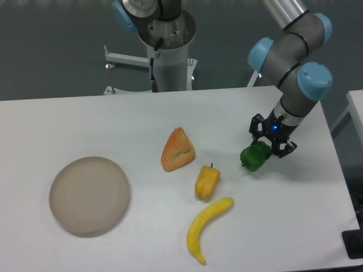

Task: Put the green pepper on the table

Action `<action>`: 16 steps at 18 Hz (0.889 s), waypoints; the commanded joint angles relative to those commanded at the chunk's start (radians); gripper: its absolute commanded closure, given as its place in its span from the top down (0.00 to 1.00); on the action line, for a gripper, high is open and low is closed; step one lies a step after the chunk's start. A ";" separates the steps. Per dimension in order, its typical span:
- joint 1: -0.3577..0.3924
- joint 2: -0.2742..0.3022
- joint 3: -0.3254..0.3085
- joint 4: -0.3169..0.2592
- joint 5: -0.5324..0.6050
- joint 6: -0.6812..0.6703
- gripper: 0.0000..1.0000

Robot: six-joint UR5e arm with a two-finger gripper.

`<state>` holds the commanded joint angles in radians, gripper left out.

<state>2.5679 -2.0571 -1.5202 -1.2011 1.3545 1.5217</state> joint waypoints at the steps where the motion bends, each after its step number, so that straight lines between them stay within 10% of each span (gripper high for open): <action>1: 0.000 0.000 -0.006 0.000 0.002 0.000 0.33; 12: -0.005 -0.005 -0.012 0.005 0.011 0.000 0.37; 16: -0.003 -0.003 -0.005 0.003 0.011 -0.002 0.95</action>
<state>2.5648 -2.0602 -1.5248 -1.1980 1.3652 1.5202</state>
